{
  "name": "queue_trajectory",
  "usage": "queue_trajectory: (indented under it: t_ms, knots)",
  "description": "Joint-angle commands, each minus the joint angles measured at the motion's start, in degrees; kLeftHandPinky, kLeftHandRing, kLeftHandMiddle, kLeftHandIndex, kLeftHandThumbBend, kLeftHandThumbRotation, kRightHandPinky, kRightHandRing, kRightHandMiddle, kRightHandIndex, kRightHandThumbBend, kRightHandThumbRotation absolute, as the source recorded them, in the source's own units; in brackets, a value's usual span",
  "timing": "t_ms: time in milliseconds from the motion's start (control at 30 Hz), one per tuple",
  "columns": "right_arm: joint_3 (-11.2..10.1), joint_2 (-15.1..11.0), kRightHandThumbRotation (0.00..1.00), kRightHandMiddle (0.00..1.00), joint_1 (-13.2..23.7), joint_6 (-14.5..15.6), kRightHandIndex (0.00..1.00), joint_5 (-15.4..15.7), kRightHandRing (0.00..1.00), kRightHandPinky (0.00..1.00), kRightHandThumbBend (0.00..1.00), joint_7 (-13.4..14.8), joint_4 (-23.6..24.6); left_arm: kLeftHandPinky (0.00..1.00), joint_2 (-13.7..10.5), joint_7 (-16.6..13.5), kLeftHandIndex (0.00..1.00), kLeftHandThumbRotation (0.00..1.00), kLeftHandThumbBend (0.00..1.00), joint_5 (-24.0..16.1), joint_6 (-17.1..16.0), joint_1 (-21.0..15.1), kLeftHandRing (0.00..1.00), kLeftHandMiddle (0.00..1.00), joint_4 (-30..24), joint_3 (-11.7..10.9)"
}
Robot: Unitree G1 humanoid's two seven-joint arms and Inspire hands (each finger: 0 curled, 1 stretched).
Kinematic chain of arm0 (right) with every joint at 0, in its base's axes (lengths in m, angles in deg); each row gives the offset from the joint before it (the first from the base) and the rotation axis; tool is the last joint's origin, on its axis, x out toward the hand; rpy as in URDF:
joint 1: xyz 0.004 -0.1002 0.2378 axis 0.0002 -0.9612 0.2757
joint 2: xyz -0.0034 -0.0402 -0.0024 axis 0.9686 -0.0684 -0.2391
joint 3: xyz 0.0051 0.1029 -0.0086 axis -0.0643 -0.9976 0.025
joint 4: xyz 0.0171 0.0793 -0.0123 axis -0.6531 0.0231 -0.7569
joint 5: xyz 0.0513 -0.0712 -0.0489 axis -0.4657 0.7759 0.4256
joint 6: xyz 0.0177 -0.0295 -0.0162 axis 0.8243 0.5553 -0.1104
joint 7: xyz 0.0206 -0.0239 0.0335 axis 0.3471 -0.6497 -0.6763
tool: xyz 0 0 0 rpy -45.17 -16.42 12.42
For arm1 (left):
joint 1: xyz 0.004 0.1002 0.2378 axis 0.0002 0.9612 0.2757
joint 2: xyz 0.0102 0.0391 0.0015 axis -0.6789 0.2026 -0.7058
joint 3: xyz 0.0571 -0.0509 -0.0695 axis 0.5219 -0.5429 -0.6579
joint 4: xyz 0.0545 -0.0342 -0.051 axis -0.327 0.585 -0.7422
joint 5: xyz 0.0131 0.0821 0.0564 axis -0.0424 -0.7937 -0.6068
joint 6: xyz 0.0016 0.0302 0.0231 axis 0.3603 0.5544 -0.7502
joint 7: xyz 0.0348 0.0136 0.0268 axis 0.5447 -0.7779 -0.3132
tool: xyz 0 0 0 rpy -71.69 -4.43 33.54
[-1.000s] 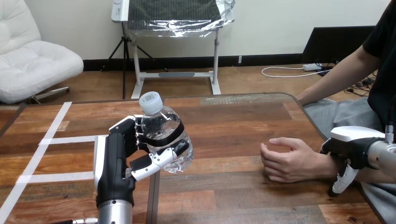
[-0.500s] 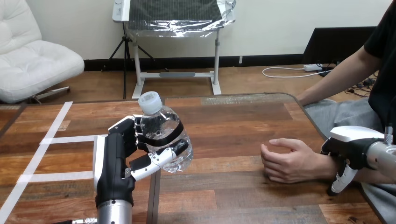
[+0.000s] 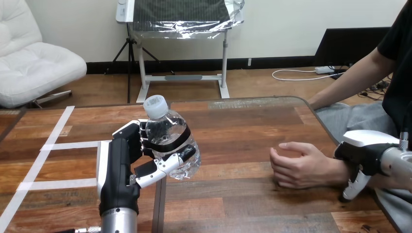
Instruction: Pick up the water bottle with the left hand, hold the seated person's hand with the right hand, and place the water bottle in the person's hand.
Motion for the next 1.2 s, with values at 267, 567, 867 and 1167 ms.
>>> queue_trajectory:
  t_ms: [267,567,867,1167]
  knots:
    - [1.35,3.29,0.0,0.55,-3.01,-1.78,0.57,-1.78,0.46,0.39,0.68,2.02,-2.38,0.35,0.08,-0.47,0.46,0.0,0.65,-0.18,-1.55,-2.85,0.39,0.44,-3.23,-0.51]
    - [1.12,3.4,0.0,0.56,-2.92,-1.67,0.55,-3.05,0.47,0.4,0.66,2.63,-2.75,0.34,0.08,-0.49,0.46,0.0,0.65,-0.2,-1.64,-2.93,0.39,0.43,-3.16,-0.52]
    - [0.97,3.44,0.0,0.55,-2.99,-1.55,0.57,-3.69,0.46,0.39,0.64,3.2,-2.94,0.34,0.03,-0.56,0.47,0.0,0.64,-0.2,-2.29,-3.1,0.39,0.43,-2.84,-0.56]
    - [1.34,3.25,0.0,0.52,-3.14,-1.79,0.56,-3.4,0.41,0.33,0.63,4.54,-3.0,0.35,0.07,-0.77,0.47,0.0,0.64,-0.39,-2.23,-3.15,0.39,0.43,-2.92,-0.61]
